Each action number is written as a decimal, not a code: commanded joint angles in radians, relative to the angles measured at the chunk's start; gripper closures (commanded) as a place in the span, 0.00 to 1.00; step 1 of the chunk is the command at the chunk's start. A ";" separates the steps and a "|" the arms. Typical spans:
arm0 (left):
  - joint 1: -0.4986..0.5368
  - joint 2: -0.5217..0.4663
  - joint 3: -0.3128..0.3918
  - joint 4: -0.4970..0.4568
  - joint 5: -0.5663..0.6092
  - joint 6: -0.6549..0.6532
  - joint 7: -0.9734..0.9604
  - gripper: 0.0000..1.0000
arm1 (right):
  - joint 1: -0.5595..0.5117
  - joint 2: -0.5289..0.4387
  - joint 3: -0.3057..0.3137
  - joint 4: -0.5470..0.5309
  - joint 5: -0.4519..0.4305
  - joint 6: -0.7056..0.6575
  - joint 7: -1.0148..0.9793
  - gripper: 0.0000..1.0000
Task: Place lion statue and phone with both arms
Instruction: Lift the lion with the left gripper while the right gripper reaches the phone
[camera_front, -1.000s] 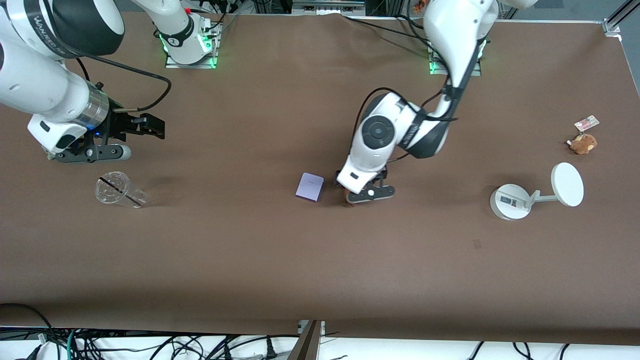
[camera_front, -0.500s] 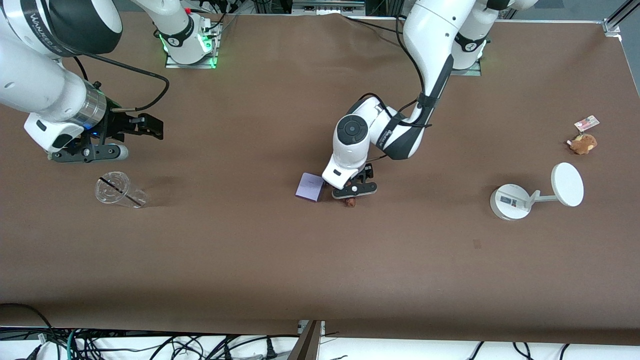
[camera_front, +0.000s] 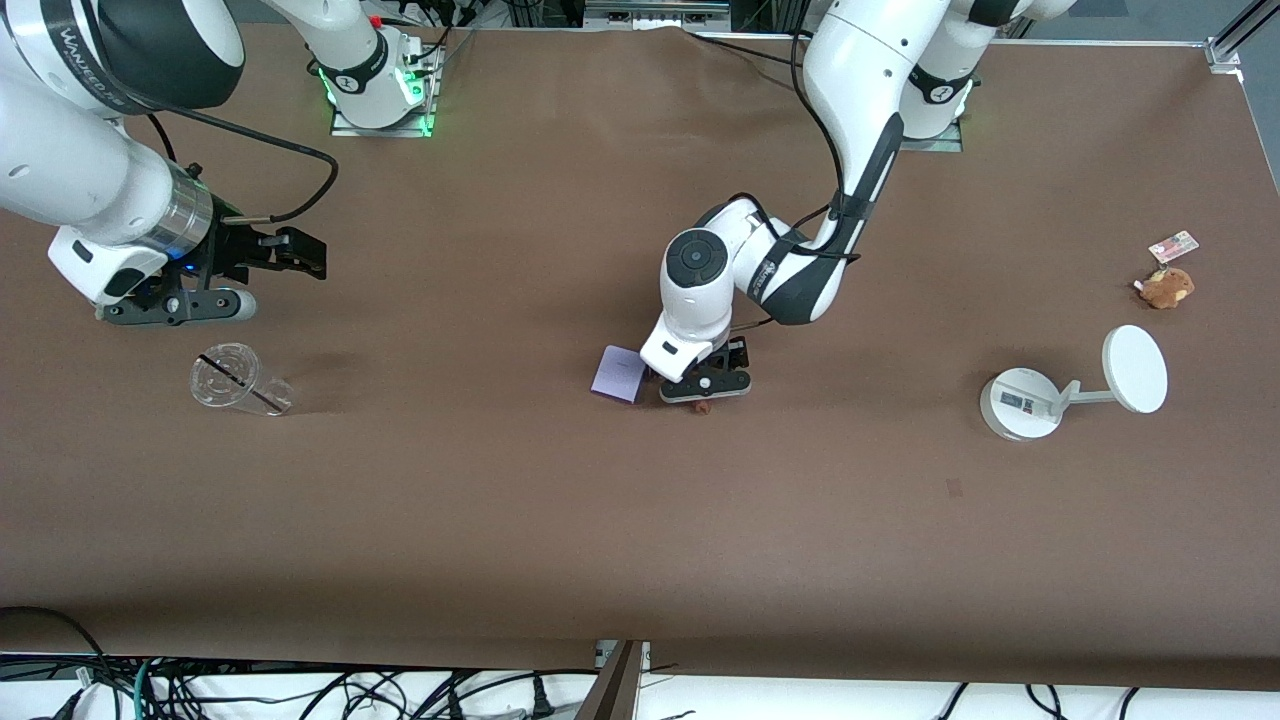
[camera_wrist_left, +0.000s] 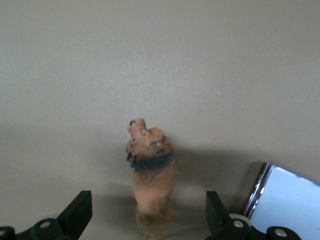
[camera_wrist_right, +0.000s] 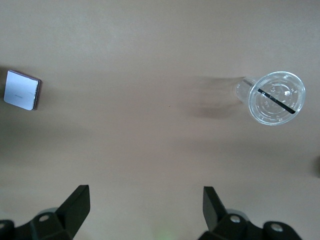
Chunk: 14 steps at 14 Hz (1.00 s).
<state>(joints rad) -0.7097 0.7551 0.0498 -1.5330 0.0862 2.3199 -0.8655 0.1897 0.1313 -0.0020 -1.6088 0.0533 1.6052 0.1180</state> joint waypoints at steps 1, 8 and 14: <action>-0.002 0.033 0.009 0.057 0.026 -0.002 -0.018 0.00 | -0.003 -0.001 0.000 0.009 -0.003 -0.010 0.014 0.00; -0.001 0.043 0.010 0.056 0.023 0.004 -0.021 0.56 | -0.003 -0.001 0.000 0.009 -0.001 -0.008 0.012 0.00; 0.059 -0.017 0.007 0.042 0.023 -0.013 0.020 1.00 | -0.003 -0.001 0.000 0.009 -0.003 -0.008 0.012 0.00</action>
<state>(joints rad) -0.6888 0.7786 0.0647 -1.4852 0.0862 2.3242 -0.8652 0.1894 0.1314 -0.0022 -1.6088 0.0533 1.6052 0.1183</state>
